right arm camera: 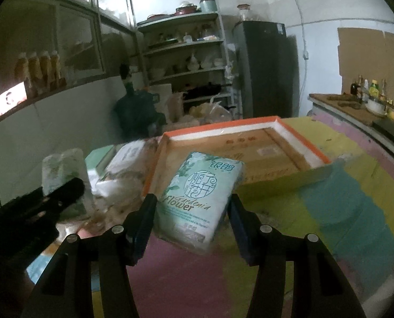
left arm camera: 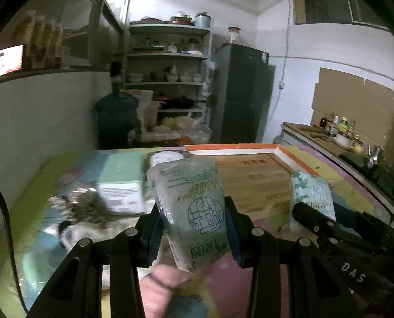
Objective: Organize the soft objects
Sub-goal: 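Carry both tissue packs over the orange-rimmed cardboard tray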
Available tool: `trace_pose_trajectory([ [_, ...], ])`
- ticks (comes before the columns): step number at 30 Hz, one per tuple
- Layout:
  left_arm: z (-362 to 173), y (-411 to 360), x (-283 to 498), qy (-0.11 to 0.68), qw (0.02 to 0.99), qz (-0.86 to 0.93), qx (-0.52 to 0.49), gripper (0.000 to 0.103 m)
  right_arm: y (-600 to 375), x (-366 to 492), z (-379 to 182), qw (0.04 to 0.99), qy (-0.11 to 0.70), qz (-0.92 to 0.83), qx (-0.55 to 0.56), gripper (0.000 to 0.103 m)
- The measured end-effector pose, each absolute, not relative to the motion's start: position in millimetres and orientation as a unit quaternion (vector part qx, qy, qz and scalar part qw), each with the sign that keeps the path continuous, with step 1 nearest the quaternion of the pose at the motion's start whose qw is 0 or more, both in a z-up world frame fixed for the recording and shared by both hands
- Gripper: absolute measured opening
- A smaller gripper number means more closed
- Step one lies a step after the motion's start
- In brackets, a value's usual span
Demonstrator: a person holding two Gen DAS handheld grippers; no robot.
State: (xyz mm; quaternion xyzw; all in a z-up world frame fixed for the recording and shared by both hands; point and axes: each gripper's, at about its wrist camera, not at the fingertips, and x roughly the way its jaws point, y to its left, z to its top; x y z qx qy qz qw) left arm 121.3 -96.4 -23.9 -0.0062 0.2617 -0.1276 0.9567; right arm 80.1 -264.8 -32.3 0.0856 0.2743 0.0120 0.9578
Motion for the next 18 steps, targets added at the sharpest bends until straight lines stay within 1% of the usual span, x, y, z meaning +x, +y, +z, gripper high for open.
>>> trace_pose_trajectory([
  [10,-21.3,-154.8,151.8,0.279,0.951,-0.136,-0.016,0.043,-339.2,94.6,-16.0,0.964,0.254,-0.007,0.076,0.056],
  [18,-17.8,-204.0,178.3,0.281,0.949,-0.14,-0.016,0.043,-394.2,119.9,-20.8,0.96,0.27,0.003,0.08,0.056],
])
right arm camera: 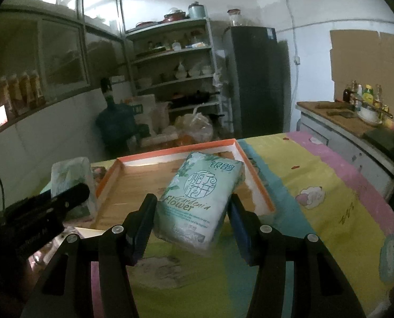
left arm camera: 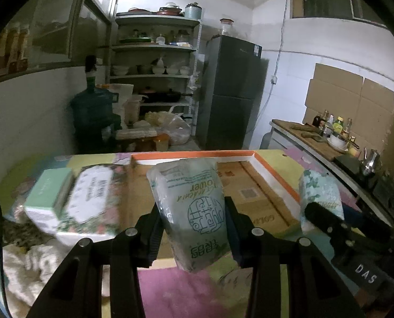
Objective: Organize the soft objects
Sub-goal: 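Carry both tissue packs over the orange-rimmed cardboard tray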
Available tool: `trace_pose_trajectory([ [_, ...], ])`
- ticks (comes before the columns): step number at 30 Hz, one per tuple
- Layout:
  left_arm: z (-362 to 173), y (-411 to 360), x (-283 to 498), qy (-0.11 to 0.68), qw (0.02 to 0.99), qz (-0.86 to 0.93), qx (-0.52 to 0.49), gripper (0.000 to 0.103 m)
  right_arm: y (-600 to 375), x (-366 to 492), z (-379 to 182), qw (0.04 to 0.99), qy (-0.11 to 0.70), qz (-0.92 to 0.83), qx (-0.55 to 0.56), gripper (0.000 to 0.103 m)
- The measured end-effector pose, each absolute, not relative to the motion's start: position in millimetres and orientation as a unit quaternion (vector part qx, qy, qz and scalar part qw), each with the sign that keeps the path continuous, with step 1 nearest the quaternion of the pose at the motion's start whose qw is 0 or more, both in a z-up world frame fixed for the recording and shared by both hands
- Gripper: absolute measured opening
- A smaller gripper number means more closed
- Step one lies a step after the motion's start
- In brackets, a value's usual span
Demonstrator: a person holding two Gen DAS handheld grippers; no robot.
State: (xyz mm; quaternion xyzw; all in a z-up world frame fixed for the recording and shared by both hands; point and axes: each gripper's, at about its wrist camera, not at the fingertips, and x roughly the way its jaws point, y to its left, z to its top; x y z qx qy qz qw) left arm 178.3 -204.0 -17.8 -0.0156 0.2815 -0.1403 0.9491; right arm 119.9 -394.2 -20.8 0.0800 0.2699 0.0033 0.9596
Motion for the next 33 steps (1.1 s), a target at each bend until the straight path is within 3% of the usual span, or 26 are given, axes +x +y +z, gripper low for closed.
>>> trace_pose_trajectory([
  [33,-79.3,-266.3,279.0,0.385,0.917,-0.103,0.0,0.043,-429.1,243.3,-74.8,0.919,0.379,0.106,0.039,0.056],
])
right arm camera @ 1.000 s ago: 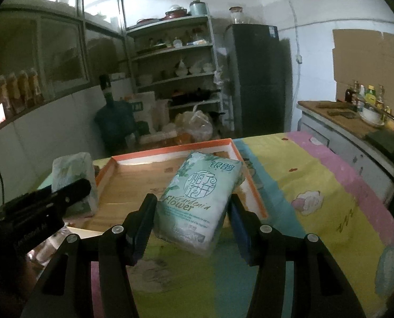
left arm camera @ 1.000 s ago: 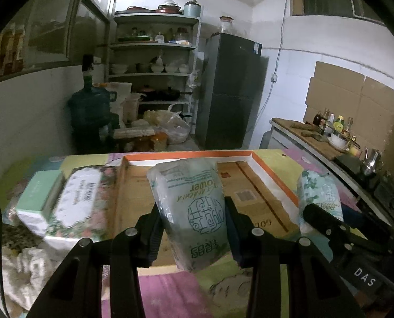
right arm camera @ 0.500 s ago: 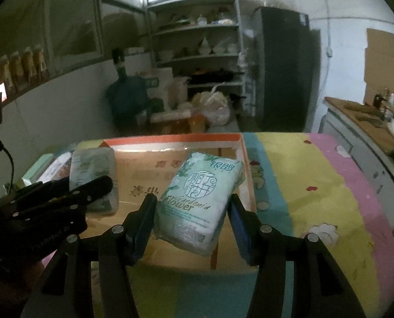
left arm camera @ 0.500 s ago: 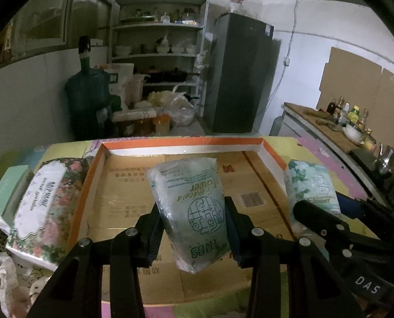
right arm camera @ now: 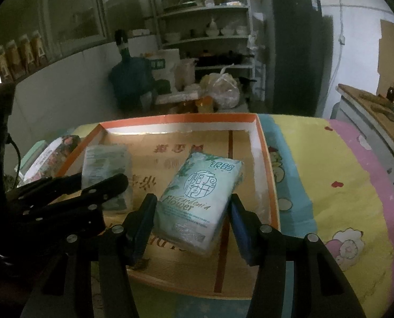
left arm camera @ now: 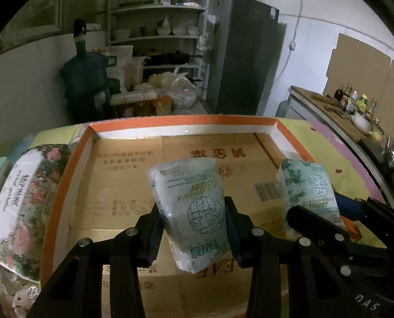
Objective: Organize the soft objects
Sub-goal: 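Carry both tissue packs over the orange-rimmed cardboard tray, then lower both packs into the tray and open both tools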
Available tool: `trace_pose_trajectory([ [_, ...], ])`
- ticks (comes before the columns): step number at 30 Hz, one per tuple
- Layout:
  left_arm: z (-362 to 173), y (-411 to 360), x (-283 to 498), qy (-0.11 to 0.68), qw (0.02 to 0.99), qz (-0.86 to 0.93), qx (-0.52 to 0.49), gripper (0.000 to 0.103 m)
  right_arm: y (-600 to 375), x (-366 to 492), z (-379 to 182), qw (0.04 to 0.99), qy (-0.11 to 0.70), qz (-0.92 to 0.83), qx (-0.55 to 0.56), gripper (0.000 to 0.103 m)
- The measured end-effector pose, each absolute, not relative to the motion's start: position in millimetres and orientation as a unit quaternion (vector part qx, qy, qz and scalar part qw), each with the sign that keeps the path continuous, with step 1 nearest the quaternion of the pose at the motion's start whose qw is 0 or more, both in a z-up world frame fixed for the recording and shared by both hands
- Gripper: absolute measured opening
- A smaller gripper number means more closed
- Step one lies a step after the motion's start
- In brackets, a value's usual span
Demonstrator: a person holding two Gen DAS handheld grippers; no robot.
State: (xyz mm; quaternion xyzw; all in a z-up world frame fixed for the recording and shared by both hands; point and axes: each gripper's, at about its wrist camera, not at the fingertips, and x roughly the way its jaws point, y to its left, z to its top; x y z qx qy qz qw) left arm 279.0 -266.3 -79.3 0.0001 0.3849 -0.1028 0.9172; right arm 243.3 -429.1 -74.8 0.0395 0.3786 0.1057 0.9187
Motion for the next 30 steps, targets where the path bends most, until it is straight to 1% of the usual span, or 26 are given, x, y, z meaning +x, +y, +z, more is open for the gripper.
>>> trace_pose_trajectory([
  [7,-82.6,-267.0,281.2,0.387,0.916,-0.105,-0.001,0.043,-429.1,248.8,-85.3,0.91,0.397,0.111,0.043,0.056],
  [10,-82.4,-266.6,282.5,0.384,0.917,-0.106,0.0,0.045,-427.9,250.8,-88.3,0.908,0.402,0.11,0.043,0.058],
  [12,-83.2,-266.2,283.2,0.382,0.918,-0.102,0.003,0.047,-426.7,250.2,-88.5,0.909,0.401,0.107,0.039,0.058],
  [15,-84.0,-264.7,285.0,0.384,0.918,-0.099,-0.001,0.053,-426.0,250.0,-88.1,0.91,0.4,0.107,0.04,0.059],
  [20,-84.9,-260.8,285.5,0.385,0.918,-0.093,-0.007,0.066,-427.4,249.4,-88.4,0.91,0.397,0.109,0.044,0.059],
  [23,-84.2,-259.6,286.0,0.384,0.919,-0.093,-0.009,0.069,-430.1,248.4,-87.8,0.911,0.394,0.111,0.047,0.06],
  [25,-83.4,-259.1,285.7,0.382,0.919,-0.092,-0.008,0.069,-431.1,247.7,-86.5,0.913,0.391,0.11,0.048,0.063],
  [27,-82.4,-258.5,285.1,0.38,0.921,-0.09,-0.007,0.07,-432.7,246.2,-84.3,0.915,0.385,0.112,0.051,0.068],
  [30,-80.3,-257.2,284.0,0.377,0.922,-0.09,-0.007,0.074,-434.3,243.6,-80.8,0.918,0.376,0.113,0.054,0.07],
])
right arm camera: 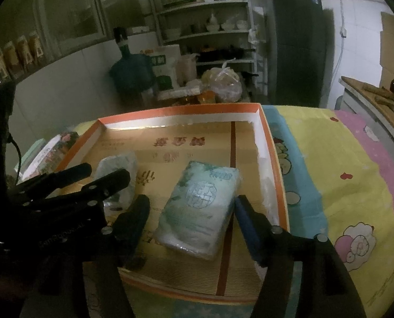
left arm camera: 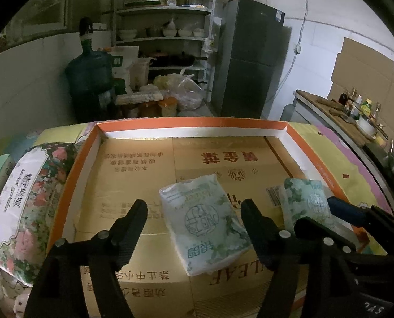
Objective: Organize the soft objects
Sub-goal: 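Lower both packs into the tray and open both tools, then move both tools back from the tray to the pile of soft items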
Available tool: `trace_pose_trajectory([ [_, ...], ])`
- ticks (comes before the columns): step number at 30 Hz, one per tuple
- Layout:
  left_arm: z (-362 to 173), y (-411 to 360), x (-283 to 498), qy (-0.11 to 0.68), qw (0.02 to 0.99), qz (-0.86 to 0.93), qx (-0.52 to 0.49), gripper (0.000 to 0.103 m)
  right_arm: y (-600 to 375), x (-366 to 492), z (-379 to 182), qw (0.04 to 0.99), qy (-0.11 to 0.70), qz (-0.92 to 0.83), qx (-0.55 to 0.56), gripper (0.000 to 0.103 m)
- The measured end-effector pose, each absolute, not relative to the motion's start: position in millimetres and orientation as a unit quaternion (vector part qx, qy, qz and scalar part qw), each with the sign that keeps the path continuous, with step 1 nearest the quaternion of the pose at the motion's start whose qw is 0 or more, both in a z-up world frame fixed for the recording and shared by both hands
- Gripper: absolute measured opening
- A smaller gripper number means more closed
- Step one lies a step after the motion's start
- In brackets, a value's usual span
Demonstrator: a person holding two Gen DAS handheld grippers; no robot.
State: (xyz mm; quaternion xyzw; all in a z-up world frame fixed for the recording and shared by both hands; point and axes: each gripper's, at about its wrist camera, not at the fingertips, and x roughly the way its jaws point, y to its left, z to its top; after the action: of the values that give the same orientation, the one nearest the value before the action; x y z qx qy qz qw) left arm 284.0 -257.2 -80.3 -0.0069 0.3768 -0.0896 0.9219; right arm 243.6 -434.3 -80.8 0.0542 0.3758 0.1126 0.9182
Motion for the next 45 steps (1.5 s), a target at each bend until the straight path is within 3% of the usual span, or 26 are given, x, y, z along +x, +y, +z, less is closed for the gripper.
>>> trace_pose_trajectory([
  [5,-74.8,-256.3,280.2,0.368,0.925,-0.092,-0.008,0.078,-437.0,237.3,-74.5,0.925,0.358,0.111,0.059,0.073],
  [45,-19.3,-207.4,205.2,0.294,0.952,-0.087,0.012,0.078,-396.8,157.9,-28.1,0.957,0.281,0.069,0.035,0.073],
])
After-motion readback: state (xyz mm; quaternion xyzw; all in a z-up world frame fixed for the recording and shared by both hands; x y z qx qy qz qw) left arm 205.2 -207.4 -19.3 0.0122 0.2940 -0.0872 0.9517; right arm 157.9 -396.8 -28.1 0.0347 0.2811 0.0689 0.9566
